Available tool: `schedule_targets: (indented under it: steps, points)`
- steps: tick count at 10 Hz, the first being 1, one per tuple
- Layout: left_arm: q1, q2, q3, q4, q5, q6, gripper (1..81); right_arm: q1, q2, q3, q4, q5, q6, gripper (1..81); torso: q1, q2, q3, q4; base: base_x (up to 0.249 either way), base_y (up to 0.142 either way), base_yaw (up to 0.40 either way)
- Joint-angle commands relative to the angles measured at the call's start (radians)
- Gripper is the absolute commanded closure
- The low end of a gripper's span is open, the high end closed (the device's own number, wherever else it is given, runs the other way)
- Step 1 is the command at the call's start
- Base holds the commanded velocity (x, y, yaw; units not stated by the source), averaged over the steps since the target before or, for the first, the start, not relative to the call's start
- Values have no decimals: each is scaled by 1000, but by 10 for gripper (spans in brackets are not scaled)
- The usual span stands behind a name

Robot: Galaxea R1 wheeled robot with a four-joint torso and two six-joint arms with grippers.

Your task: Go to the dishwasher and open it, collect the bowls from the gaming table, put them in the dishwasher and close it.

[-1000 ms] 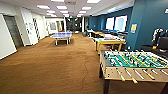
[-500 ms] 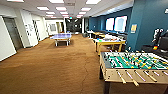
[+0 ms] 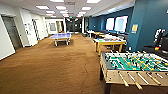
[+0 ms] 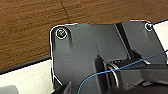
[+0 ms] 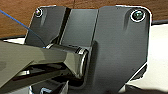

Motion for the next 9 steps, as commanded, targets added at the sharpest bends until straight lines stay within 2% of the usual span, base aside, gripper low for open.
schedule_targets:
  steps: [1, 9]
  points:
    - [-56, -10, -2, -3, 41, -3, 10, 52, 1, 1, 1, -47, 1, 10, 0, 0, 0, 0, 89, 0, 0]
    - [-55, -10, -2, -3, 41, -3, 10, 50, 1, 0, -1, -47, -1, 10, -1, 0, 0, 0, 98, 0, 0]
